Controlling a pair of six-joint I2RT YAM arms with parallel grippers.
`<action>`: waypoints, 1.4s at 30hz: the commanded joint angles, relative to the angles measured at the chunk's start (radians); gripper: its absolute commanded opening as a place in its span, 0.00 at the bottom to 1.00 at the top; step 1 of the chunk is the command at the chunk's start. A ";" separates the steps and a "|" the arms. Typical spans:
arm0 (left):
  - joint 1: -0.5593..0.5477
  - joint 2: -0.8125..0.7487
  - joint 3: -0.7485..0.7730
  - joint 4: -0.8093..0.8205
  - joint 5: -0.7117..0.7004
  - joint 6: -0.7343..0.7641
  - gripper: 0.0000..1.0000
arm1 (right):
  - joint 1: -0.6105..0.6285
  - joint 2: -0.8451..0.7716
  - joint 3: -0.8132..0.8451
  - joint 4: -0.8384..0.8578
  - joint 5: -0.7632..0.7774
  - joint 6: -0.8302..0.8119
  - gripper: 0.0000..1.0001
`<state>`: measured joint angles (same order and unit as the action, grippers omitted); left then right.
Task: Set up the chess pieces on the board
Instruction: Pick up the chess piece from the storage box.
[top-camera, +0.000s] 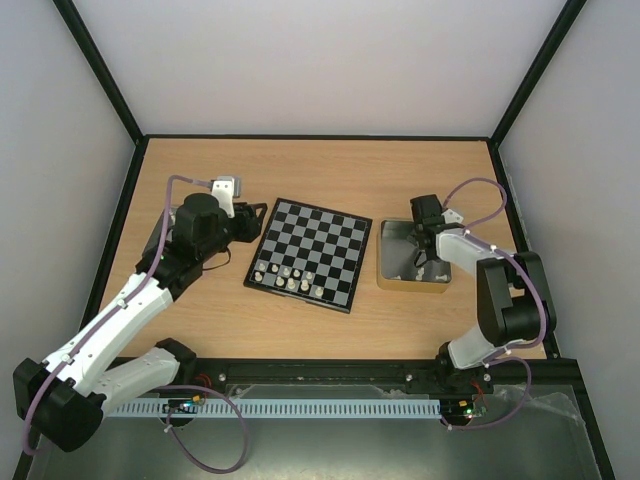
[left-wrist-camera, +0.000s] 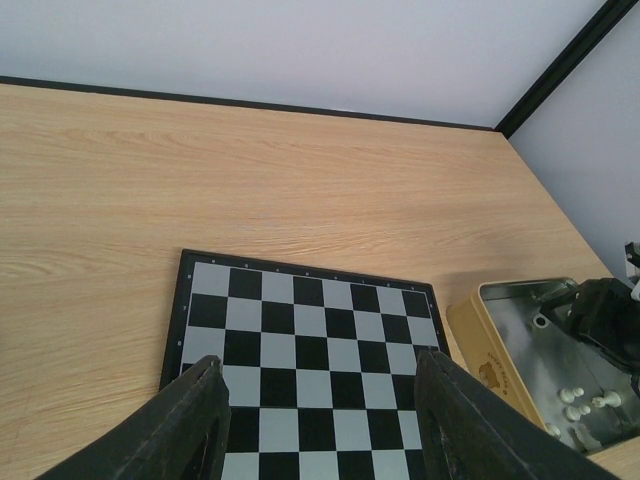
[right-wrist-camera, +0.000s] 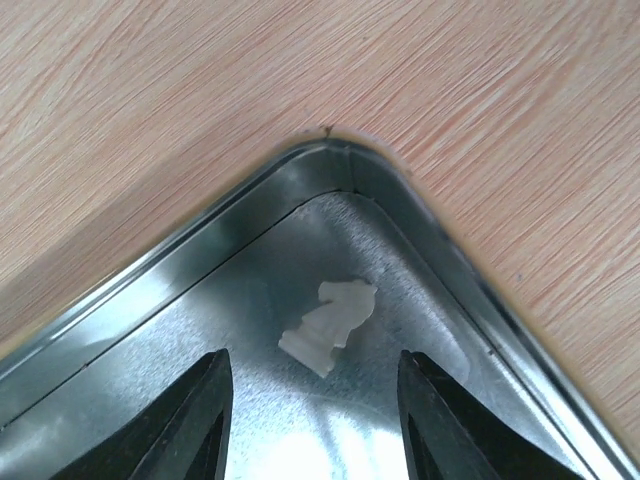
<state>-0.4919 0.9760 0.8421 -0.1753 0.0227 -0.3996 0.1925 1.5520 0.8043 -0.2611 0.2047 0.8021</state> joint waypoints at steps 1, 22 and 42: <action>0.010 -0.003 -0.011 0.019 0.007 0.007 0.53 | -0.015 0.033 0.011 0.014 0.066 0.068 0.45; 0.016 -0.002 -0.014 0.024 0.018 0.004 0.53 | -0.024 0.111 0.001 0.047 0.020 0.056 0.31; 0.025 0.006 -0.009 0.038 0.046 -0.012 0.54 | -0.024 -0.010 -0.051 0.155 -0.058 -0.111 0.16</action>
<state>-0.4763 0.9771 0.8364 -0.1684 0.0452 -0.4019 0.1711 1.6375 0.7902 -0.1638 0.1967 0.7795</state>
